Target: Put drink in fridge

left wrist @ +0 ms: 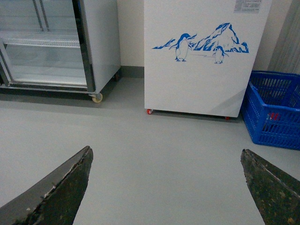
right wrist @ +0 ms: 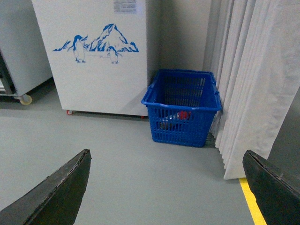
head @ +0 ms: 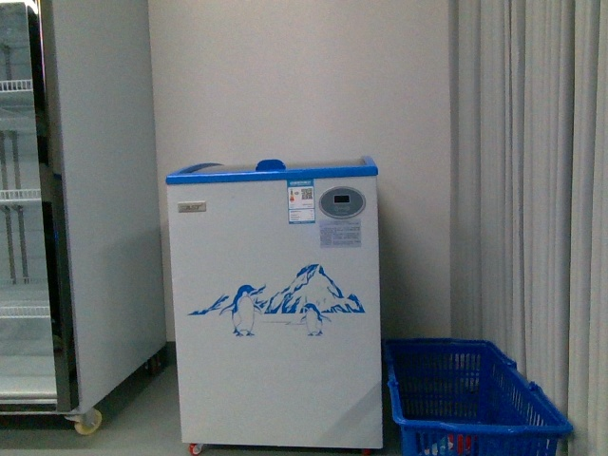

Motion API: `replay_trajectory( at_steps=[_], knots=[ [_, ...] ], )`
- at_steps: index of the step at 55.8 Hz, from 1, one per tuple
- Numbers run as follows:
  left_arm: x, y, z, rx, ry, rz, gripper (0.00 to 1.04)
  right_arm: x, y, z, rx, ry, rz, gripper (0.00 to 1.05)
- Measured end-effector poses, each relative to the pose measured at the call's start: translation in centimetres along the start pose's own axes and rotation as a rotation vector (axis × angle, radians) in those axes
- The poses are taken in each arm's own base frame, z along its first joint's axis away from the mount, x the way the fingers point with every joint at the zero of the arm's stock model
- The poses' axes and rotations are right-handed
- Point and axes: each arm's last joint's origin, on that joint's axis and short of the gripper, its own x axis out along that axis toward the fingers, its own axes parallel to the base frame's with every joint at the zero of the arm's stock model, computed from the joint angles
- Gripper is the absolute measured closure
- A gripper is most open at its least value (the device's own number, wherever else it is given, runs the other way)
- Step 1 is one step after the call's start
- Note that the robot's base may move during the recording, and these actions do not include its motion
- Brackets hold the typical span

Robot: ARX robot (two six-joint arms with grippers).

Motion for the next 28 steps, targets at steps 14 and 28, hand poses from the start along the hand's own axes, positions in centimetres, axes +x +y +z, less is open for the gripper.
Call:
replay_trajectory(
  at_steps=[14,28],
  knots=[
    [0.0,0.0,0.0,0.0,0.0,0.0,0.08,0.0,0.0,0.0,0.0,0.0,0.0,0.08],
    [0.0,0.0,0.0,0.0,0.0,0.0,0.08,0.0,0.0,0.0,0.0,0.0,0.0,0.08]
  ],
)
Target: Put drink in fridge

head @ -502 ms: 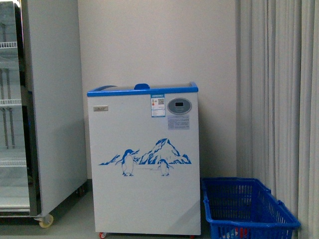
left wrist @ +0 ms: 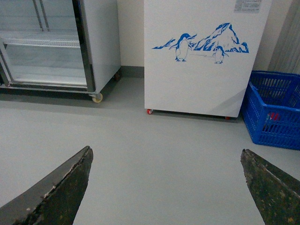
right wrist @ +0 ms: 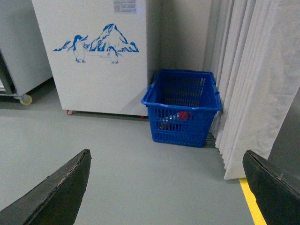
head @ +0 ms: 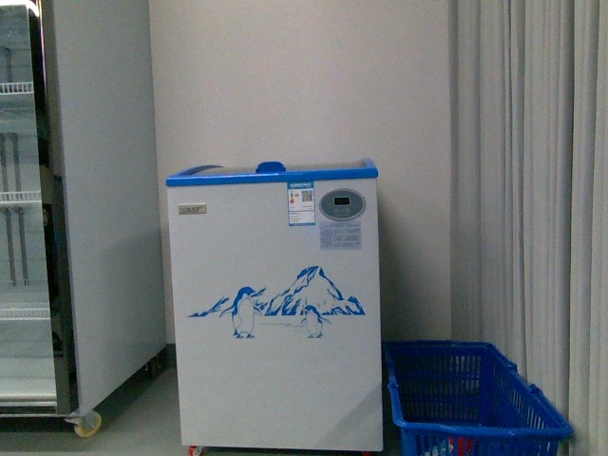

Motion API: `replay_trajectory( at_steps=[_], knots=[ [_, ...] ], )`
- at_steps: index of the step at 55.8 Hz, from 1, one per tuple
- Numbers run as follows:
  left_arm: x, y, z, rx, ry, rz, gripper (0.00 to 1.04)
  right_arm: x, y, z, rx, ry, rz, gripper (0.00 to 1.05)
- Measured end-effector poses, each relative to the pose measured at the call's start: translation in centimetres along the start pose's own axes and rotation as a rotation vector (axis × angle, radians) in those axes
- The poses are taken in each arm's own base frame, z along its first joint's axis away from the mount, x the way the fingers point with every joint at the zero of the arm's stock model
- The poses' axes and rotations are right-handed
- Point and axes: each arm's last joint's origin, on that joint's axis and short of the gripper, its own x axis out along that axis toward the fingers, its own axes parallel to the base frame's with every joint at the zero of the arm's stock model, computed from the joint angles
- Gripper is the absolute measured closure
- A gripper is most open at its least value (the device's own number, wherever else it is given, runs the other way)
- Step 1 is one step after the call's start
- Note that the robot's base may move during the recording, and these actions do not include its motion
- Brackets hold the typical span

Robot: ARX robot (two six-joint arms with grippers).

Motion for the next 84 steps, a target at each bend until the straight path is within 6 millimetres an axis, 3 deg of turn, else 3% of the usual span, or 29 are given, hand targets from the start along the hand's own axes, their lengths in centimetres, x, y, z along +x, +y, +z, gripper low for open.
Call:
replay_trajectory(
  at_steps=[84],
  knots=[
    [0.0,0.0,0.0,0.0,0.0,0.0,0.08,0.0,0.0,0.0,0.0,0.0,0.0,0.08]
  ],
)
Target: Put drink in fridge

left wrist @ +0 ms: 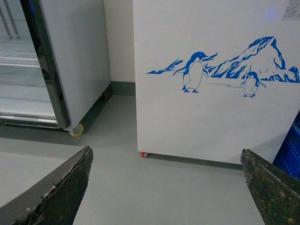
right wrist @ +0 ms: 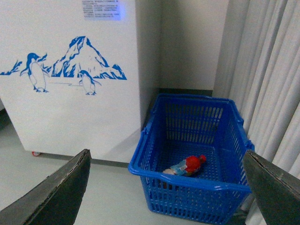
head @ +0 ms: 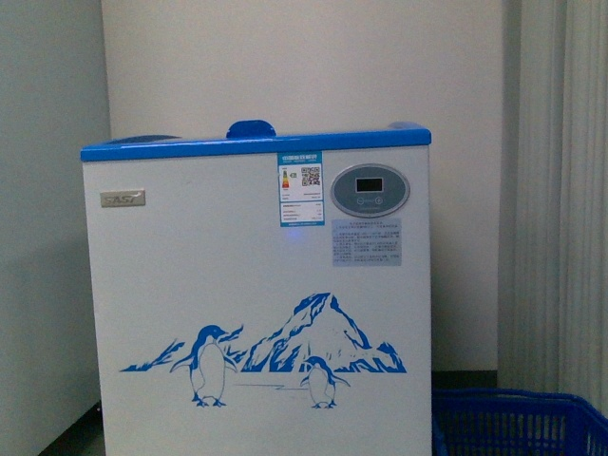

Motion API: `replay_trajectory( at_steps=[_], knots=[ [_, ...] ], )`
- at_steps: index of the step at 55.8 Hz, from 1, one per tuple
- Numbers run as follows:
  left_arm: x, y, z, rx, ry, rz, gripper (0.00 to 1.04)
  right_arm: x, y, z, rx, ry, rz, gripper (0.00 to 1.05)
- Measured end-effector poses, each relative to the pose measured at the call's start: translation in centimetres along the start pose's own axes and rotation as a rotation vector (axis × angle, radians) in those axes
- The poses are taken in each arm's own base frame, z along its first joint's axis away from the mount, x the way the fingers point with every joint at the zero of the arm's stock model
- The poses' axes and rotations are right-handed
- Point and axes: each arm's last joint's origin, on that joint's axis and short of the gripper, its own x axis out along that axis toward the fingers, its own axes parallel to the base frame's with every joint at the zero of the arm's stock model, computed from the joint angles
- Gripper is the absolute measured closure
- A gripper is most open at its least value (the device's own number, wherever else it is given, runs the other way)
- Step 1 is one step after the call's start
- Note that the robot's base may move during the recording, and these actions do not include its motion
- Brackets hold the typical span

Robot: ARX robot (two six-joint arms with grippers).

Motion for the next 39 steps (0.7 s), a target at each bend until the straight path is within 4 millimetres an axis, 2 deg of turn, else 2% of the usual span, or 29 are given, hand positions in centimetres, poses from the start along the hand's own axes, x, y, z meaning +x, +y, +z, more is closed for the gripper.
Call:
replay_trajectory(
  at_steps=[39],
  knots=[
    [0.0,0.0,0.0,0.0,0.0,0.0,0.08,0.0,0.0,0.0,0.0,0.0,0.0,0.08]
  ],
)
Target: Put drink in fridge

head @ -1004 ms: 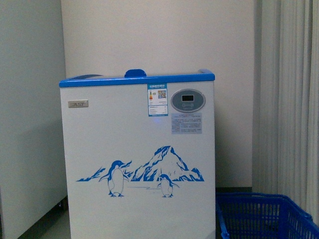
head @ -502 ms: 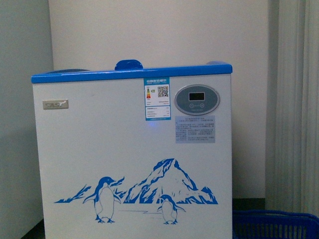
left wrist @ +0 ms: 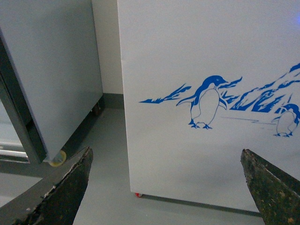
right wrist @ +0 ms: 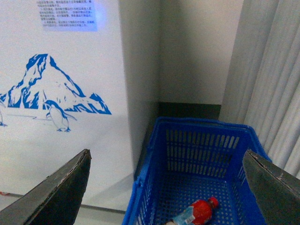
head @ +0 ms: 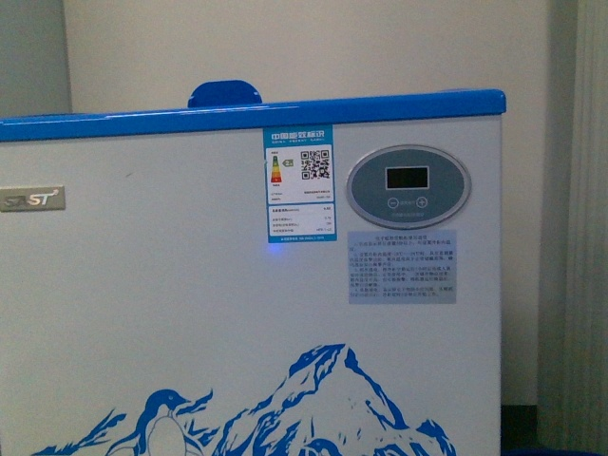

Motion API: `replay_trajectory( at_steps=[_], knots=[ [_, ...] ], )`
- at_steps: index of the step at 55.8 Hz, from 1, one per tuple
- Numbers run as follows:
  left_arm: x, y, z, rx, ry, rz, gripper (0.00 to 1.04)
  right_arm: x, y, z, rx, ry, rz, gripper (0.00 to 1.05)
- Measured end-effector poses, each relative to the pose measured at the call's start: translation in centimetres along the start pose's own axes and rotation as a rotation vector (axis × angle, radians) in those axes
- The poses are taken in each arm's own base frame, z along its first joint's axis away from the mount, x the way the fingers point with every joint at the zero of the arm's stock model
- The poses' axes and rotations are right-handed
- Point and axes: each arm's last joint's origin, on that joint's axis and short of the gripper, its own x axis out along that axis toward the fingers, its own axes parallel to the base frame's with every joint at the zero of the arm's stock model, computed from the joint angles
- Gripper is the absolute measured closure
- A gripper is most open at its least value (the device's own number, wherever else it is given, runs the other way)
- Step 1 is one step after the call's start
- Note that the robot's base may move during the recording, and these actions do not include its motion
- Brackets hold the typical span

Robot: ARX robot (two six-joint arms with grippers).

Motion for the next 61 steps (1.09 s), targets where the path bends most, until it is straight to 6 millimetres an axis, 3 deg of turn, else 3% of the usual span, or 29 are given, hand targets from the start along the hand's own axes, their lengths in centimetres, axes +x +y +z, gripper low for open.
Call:
replay_trajectory(
  at_steps=[33,40,44,47,51,61],
  knots=[
    [0.0,0.0,0.0,0.0,-0.001,0.0,0.08,0.0,0.0,0.0,0.0,0.0,-0.002,0.08],
    [0.0,0.0,0.0,0.0,-0.001,0.0,0.08,0.3,-0.5,-0.3,0.065,0.443,-0.251,0.08],
    [0.0,0.0,0.0,0.0,-0.001,0.0,0.08,2.1,-1.2,-1.6,0.129,0.634,-0.336,0.08],
    [0.0,0.0,0.0,0.0,-0.001,-0.001,0.08,3.2,-1.5,-1.9,0.152,0.671,-0.371,0.08],
    [0.0,0.0,0.0,0.0,-0.001,0.0,0.08,6.1,-2.1,-2.8,0.201,0.729,-0.449,0.08],
    [0.0,0.0,0.0,0.0,-0.001,0.0,0.08,11.7,-3.0,-6.7,0.271,0.86,-0.578,0.08]
  ],
)
